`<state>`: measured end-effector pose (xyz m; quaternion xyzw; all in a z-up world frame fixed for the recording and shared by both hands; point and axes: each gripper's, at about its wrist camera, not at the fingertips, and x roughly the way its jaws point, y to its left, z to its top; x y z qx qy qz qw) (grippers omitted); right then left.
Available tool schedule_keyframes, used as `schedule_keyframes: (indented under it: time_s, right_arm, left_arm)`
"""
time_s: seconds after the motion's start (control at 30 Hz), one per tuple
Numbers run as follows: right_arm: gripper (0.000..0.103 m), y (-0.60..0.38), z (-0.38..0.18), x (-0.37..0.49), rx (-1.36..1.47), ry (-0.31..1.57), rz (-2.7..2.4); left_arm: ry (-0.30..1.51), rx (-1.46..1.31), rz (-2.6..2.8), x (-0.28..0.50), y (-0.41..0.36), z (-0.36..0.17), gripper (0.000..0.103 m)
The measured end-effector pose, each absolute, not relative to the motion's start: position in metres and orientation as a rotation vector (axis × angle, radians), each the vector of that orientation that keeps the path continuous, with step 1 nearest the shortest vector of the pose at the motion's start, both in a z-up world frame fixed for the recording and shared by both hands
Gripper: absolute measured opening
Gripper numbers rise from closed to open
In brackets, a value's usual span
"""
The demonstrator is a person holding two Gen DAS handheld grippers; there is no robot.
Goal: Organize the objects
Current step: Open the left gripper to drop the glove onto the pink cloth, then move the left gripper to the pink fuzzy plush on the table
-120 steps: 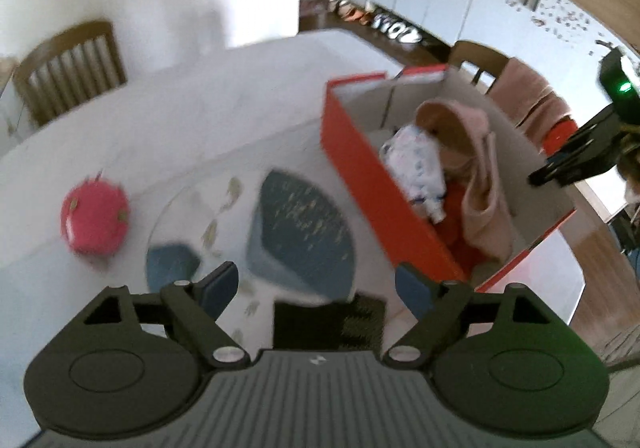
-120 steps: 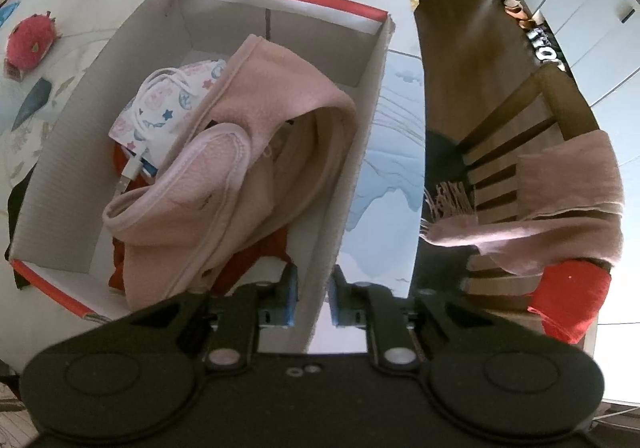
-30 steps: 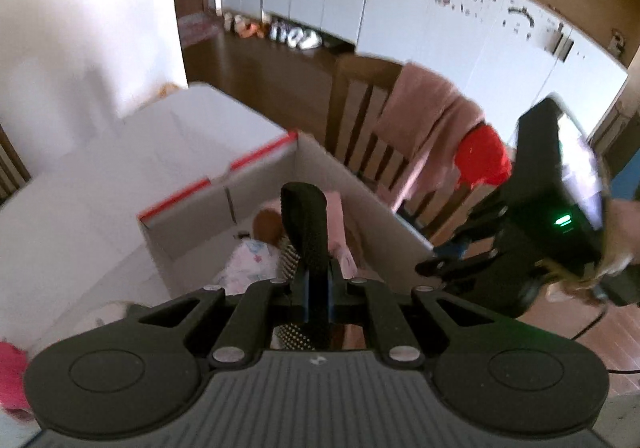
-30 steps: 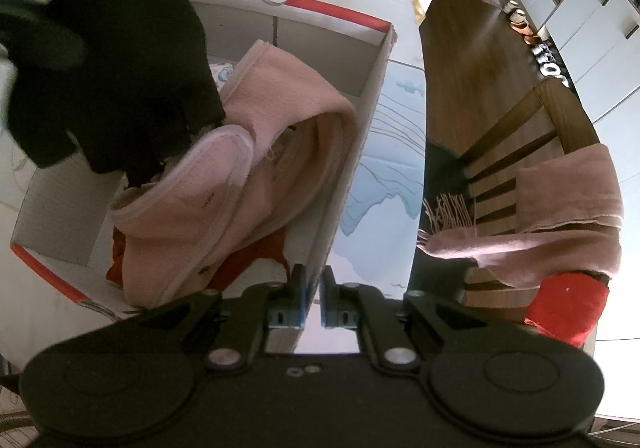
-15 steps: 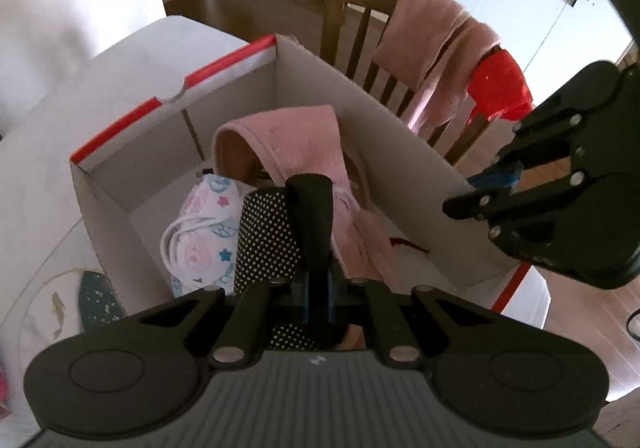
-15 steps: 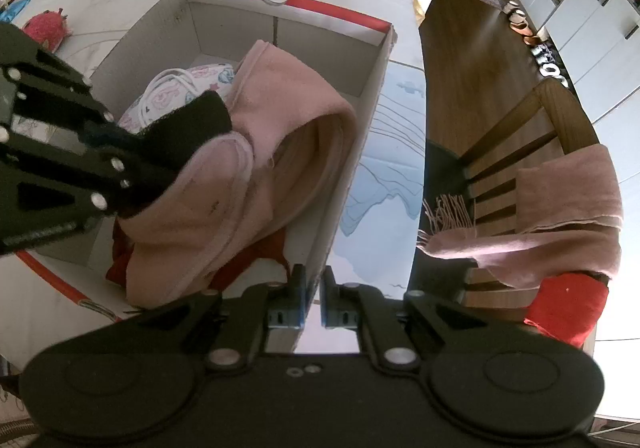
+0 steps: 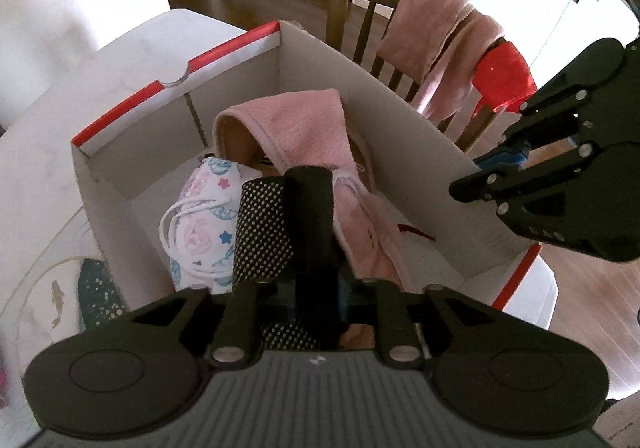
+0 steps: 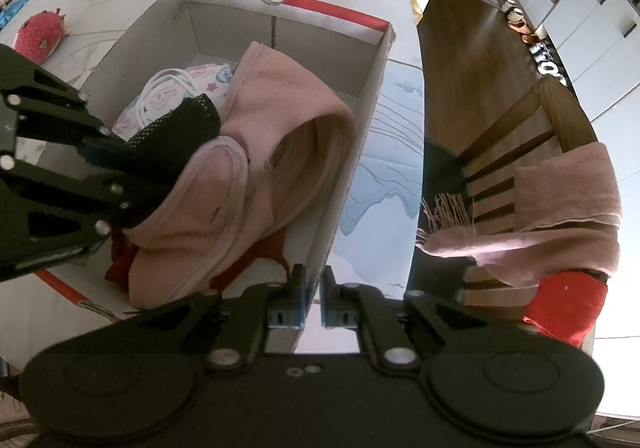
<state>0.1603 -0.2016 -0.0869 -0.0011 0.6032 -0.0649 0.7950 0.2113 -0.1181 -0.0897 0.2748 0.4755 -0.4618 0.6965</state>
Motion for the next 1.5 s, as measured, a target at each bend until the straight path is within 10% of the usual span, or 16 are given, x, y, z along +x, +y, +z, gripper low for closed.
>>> schedule_keyframes:
  time_s: [0.13, 0.7, 0.93, 1.5]
  right_arm:
    - [0.005, -0.201, -0.087, 0.160, -0.005, 1.298, -0.141]
    - [0.005, -0.202, -0.087, 0.162, 0.002, 1.312, -0.149]
    - [0.006, -0.203, -0.087, 0.165, 0.011, 1.327, -0.151]
    - [0.010, -0.203, -0.091, 0.170, 0.053, 1.364, -0.193]
  left_arm:
    - [1.043, 0.575, -1.043, 0.209, -0.105, -0.077, 0.066]
    - [0.934, 0.349, -0.955, 0.233, 0.000, -0.005, 0.084]
    - [0.955, 0.272, -0.761, 0.279, 0.072, -0.007, 0.100]
    - [0.989, 0.294, -0.464, 0.434, 0.160, -0.068, 0.103]
